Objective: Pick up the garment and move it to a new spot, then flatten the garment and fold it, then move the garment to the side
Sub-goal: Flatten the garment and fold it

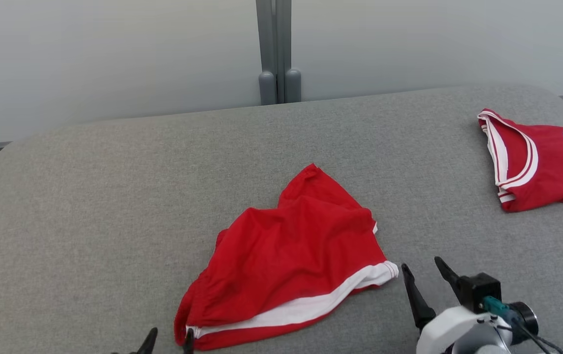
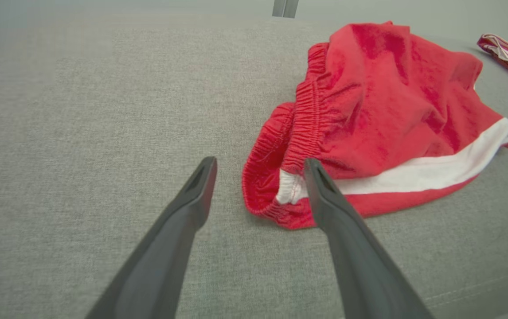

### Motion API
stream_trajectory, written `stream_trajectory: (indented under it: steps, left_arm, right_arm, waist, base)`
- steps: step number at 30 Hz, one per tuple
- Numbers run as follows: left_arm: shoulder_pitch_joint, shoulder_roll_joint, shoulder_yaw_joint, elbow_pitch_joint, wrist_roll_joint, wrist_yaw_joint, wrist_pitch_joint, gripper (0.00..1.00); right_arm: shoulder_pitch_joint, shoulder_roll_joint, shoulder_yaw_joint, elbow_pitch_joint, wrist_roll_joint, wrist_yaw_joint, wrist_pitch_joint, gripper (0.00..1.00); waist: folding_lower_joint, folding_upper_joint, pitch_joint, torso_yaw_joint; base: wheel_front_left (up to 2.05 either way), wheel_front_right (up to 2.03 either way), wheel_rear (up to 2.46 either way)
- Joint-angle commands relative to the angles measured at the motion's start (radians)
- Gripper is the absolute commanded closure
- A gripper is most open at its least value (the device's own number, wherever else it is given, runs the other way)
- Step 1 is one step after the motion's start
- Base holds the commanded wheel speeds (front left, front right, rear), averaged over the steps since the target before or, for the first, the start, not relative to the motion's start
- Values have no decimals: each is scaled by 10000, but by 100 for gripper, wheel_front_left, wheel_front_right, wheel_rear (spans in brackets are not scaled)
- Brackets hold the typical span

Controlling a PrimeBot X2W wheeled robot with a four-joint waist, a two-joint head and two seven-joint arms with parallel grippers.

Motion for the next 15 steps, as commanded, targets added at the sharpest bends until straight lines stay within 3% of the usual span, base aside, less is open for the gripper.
stream_trajectory:
  steps: [1, 8, 15]
  left_arm:
    - [-187, 250, -256, -194, -86, -54, 406, 0]
    - [-392, 690, -1208, -604, -954, -65, 1788, 0]
    - [-664, 944, -1429, -633, -1259, -65, 1991, 0]
  right_arm:
    - [-507, -96, 60, 295, -52, -18, 305, 0]
    - [-1743, -128, 718, 1961, -119, -18, 1732, 0]
    - [-2403, -94, 1395, 2829, 264, -18, 1703, 0]
  waist:
    - [0, 0, 60, -41]
    - [0, 0, 310, -89]
    - [0, 0, 636, -81]
  base:
    - [0, 0, 0]
    - [0, 0, 0]
    - [0, 0, 0]
